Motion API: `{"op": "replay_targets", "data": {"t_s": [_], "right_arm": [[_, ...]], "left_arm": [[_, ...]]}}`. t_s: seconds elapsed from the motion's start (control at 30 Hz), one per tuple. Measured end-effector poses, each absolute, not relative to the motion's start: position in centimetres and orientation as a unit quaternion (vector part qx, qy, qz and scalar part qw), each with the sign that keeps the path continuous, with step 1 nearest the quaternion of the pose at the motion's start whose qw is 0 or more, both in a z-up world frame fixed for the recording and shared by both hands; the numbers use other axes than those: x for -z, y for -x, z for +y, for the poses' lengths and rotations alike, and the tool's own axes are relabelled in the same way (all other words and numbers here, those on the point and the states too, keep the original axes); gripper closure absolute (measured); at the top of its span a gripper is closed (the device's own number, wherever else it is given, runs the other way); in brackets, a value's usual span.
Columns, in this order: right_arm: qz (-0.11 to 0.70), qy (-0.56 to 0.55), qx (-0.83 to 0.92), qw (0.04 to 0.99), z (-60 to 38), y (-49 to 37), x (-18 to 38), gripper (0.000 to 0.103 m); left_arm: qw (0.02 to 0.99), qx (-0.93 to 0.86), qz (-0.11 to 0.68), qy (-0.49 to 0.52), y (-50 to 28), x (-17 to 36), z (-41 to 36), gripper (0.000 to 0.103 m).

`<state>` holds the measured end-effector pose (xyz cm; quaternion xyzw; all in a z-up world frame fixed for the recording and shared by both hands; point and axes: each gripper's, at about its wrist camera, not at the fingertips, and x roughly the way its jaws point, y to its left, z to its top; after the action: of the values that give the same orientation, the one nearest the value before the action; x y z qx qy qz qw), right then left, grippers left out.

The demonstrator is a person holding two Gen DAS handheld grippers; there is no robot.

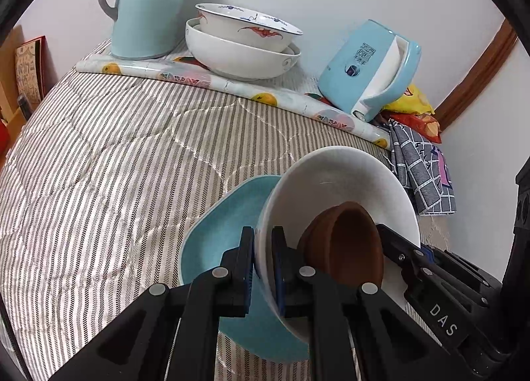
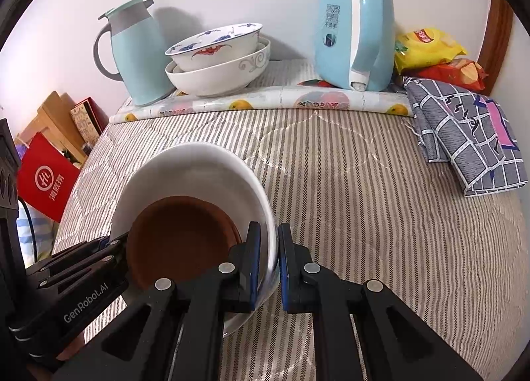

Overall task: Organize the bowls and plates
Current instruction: 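Lower the white bowl with the right tool onto the light-blue plate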

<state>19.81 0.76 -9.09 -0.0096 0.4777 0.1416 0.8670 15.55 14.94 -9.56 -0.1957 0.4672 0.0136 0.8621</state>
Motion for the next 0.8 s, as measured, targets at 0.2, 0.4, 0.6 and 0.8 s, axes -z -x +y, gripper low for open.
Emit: {"op": "replay_targets", "data": {"t_s": [0.2, 0.4, 0.6, 0.8], "right_arm": [[0.483, 0.008, -0.143, 0.864, 0.9, -20.2, 9.6, 0.093], [0.488, 0.004, -0.145, 0.861, 1.0, -20.4, 10.1, 0.093], [0.492, 0.005, -0.148, 0.858, 1.4, -20.5, 10.5, 0.093], [0.497, 0.004, -0.157, 0.853, 1.8, -20.6, 10.8, 0.093]], "left_arm": [[0.859, -0.016, 0.472, 0.198, -15.8, 10.0, 15.3, 0.092], [0.855, -0.018, 0.477, 0.202, -16.0, 10.5, 15.4, 0.092], [0.853, -0.019, 0.479, 0.206, -16.0, 10.7, 15.8, 0.092], [0.849, -0.029, 0.489, 0.201, -15.9, 11.0, 16.0, 0.092]]}}
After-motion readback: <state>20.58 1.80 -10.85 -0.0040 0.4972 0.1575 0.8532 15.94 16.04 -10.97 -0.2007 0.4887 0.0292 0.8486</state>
